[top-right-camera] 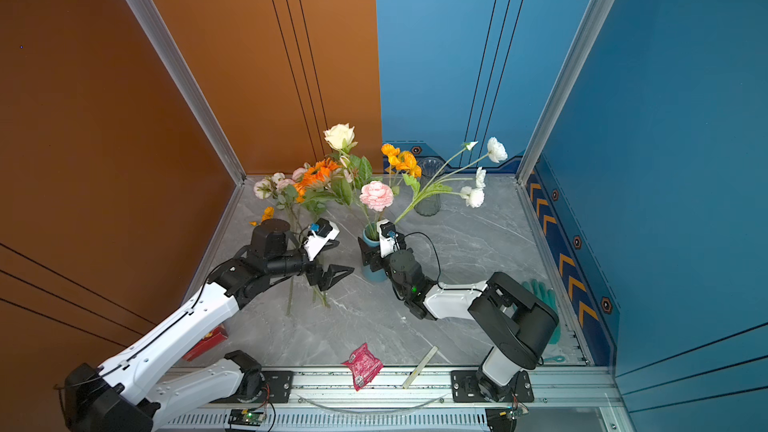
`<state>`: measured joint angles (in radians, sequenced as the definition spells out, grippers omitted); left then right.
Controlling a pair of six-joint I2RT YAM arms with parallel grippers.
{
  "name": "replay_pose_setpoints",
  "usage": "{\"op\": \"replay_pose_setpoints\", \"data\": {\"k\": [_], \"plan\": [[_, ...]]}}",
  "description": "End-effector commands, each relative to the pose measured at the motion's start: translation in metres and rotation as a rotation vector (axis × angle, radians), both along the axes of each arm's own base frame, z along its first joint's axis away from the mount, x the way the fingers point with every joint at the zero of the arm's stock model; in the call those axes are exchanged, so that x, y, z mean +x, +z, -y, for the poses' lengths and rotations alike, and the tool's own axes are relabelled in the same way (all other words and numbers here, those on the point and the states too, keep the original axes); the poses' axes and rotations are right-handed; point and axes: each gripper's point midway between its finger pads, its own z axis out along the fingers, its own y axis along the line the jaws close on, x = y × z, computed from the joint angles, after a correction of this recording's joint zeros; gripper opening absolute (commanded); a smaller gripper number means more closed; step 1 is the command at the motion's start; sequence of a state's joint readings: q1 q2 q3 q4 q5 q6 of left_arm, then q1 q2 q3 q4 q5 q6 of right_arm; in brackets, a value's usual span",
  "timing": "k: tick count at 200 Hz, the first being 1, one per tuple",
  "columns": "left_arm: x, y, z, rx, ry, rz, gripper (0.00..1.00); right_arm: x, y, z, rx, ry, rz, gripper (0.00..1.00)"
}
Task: Arrange the flowers into the vase
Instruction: 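Slide the blue vase farther from the robot with the right gripper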
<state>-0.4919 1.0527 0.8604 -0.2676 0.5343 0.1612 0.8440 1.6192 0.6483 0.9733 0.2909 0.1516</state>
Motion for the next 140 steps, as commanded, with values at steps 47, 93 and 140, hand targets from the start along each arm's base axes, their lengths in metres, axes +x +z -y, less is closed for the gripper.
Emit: {"op": "replay_pose_setpoints", "data": {"k": [47, 93, 140], "plan": [[-0.004, 0.012, 0.001, -0.007, -0.020, 0.029, 0.98, 0.037, 0.069, -0.019, 0.019, 0.009, 0.143, 0.53], [-0.002, 0.012, 0.000, -0.011, -0.019, 0.023, 0.98, 0.067, 0.109, -0.005, 0.056, 0.000, 0.166, 0.51], [0.000, 0.011, -0.001, -0.013, -0.014, 0.020, 0.98, 0.093, 0.149, 0.067, 0.069, -0.135, 0.166, 0.49]]}}
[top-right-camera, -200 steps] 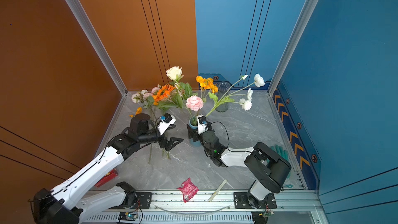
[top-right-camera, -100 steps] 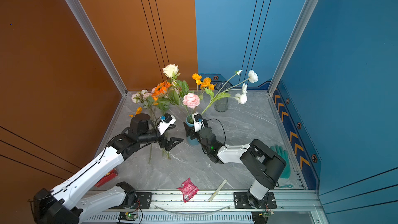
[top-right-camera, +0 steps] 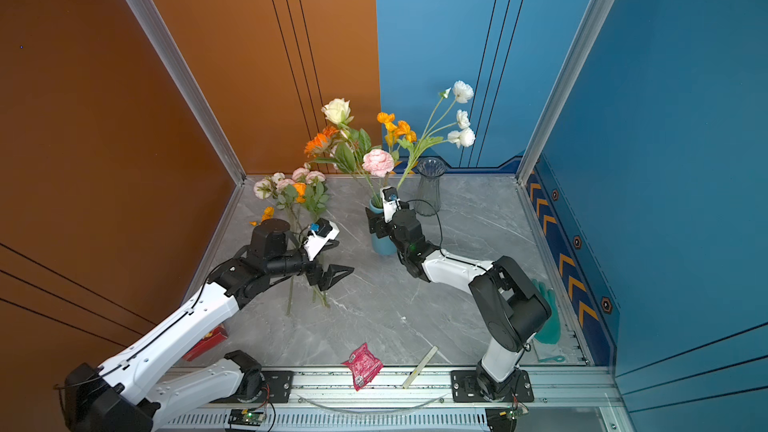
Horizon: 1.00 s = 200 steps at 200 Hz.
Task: Arrange the flowers into the vase
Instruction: 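Slide the blue vase farther from the robot with the right gripper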
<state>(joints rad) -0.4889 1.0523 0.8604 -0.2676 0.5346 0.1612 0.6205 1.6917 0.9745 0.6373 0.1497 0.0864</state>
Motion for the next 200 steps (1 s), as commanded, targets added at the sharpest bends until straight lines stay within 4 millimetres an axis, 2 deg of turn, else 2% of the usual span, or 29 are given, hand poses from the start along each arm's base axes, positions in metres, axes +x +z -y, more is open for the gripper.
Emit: {"op": "replay_pose_setpoints", "data": {"k": [1, 28, 57, 77, 92, 118, 158, 200], "plan": [[0.000, 0.011, -0.001, -0.012, -0.016, 0.020, 0.98, -0.001, 0.118, 0.038, 0.159, -0.056, 0.218, 0.49], [0.001, 0.011, 0.001, -0.018, -0.025, 0.009, 0.98, -0.005, 0.143, 0.108, 0.162, -0.199, 0.271, 0.48], [0.002, 0.010, 0.001, -0.017, -0.023, 0.005, 0.98, -0.009, 0.152, 0.179, 0.140, -0.361, 0.309, 0.47], [0.000, 0.010, 0.003, -0.027, -0.035, -0.003, 0.98, -0.009, 0.154, 0.218, 0.106, -0.471, 0.359, 0.47], [-0.005, 0.013, 0.008, -0.053, -0.067, -0.013, 0.98, 0.000, 0.153, 0.239, 0.085, -0.525, 0.382, 0.47], [-0.012, 0.014, 0.015, -0.073, -0.113, -0.025, 0.98, 0.026, 0.150, 0.257, 0.058, -0.569, 0.405, 0.47], [-0.010, 0.010, 0.016, -0.062, -0.113, -0.032, 0.98, 0.071, 0.138, 0.277, 0.033, -0.606, 0.424, 0.47], [-0.003, 0.001, 0.017, -0.053, -0.113, -0.058, 0.98, 0.120, 0.108, 0.292, 0.056, -0.628, 0.403, 0.47]]}}
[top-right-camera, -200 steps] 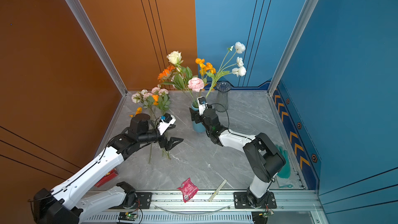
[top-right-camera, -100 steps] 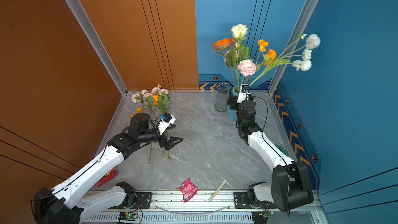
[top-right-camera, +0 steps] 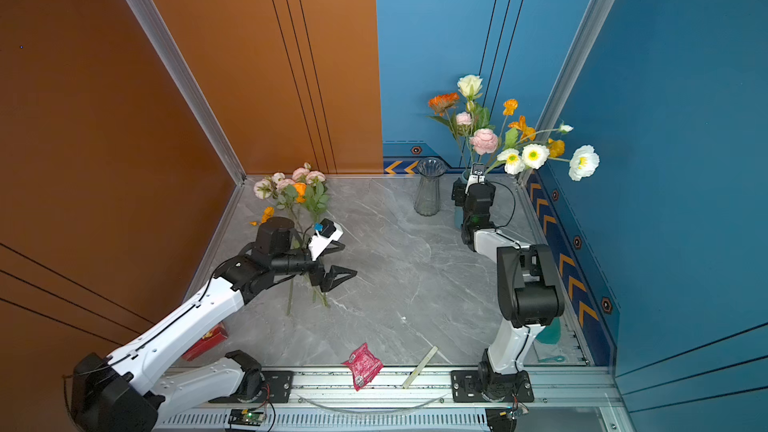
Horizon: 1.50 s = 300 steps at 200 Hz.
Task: Arrange the flowers into the vase
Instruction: 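Slide the blue vase farther from the robot with the right gripper, then hold the blue vase at the far corner with the right gripper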
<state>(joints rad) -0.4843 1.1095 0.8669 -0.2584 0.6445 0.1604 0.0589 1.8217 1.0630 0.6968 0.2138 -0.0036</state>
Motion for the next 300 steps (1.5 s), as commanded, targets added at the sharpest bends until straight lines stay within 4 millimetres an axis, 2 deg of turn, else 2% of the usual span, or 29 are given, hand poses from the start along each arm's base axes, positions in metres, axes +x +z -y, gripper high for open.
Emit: {"op": "replay_pose_setpoints", "data": {"k": [1, 37, 71, 93, 140, 173, 192, 234, 300], "plan": [[0.003, 0.008, 0.004, -0.021, -0.025, 0.005, 0.98, 0.015, 0.119, 0.007, 0.030, -0.004, 0.394, 0.47], [0.009, 0.004, 0.005, -0.019, -0.027, -0.014, 0.98, 0.040, 0.100, 0.017, 0.052, -0.029, 0.380, 0.46], [0.013, 0.003, 0.005, -0.019, -0.025, -0.025, 0.98, 0.048, 0.084, 0.028, 0.091, -0.062, 0.368, 0.47], [0.013, 0.003, 0.005, -0.021, -0.024, -0.025, 0.98, 0.049, 0.073, 0.027, 0.102, -0.060, 0.344, 0.52], [0.013, 0.007, 0.005, -0.029, -0.027, -0.020, 0.98, 0.049, 0.054, 0.025, 0.108, -0.061, 0.296, 0.67], [0.011, 0.012, 0.004, -0.035, -0.027, -0.008, 0.98, 0.048, 0.040, 0.019, 0.117, -0.045, 0.265, 0.72], [0.011, 0.012, 0.004, -0.035, -0.025, -0.006, 0.98, 0.045, 0.035, 0.017, 0.117, -0.048, 0.253, 0.84], [0.008, 0.016, 0.004, -0.043, -0.032, 0.002, 0.98, 0.040, 0.026, 0.018, 0.131, -0.071, 0.225, 0.99], [0.004, 0.019, 0.004, -0.049, -0.034, 0.011, 0.98, 0.027, 0.010, 0.017, 0.136, -0.079, 0.185, 1.00]]}}
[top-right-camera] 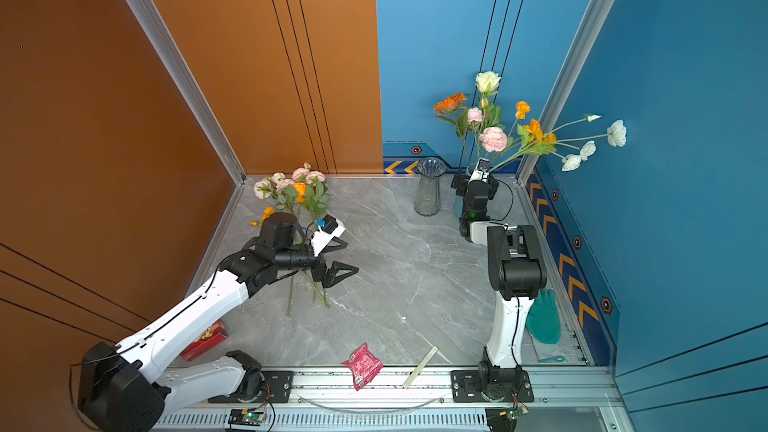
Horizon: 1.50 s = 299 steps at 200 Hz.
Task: Arrange the flowers into the vase
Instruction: 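Hold the blue vase at the far corner with the right gripper, then release the blue vase and move the right gripper to the glass vase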
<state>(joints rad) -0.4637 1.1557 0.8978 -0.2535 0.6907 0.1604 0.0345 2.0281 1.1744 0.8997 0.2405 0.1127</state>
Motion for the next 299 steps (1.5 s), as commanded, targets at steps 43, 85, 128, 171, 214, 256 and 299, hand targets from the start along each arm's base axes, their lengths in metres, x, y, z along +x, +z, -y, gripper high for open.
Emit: {"op": "replay_pose_setpoints", "data": {"k": [43, 85, 128, 171, 214, 256, 299], "plan": [[-0.005, 0.021, 0.001, -0.040, -0.021, 0.037, 0.98, -0.031, 0.019, 0.004, 0.030, -0.037, 0.025, 1.00], [-0.008, 0.025, 0.001, -0.047, -0.023, 0.046, 0.98, -0.071, 0.008, -0.007, 0.067, -0.023, -0.028, 1.00], [-0.006, 0.027, -0.004, -0.043, 0.001, 0.063, 0.98, -0.122, -0.009, -0.042, 0.090, 0.032, -0.100, 1.00], [-0.001, 0.025, -0.008, -0.028, 0.030, 0.076, 0.98, -0.165, -0.011, -0.099, 0.042, 0.159, -0.160, 1.00], [-0.003, 0.028, -0.007, -0.036, 0.025, 0.076, 0.98, -0.174, 0.001, -0.154, -0.016, 0.373, -0.108, 1.00], [-0.002, 0.026, -0.008, -0.030, 0.033, 0.078, 0.98, -0.144, 0.015, -0.177, -0.061, 0.412, -0.051, 1.00], [0.001, 0.024, -0.010, -0.027, 0.038, 0.075, 0.98, -0.103, 0.010, -0.161, -0.017, 0.336, -0.010, 1.00]]}}
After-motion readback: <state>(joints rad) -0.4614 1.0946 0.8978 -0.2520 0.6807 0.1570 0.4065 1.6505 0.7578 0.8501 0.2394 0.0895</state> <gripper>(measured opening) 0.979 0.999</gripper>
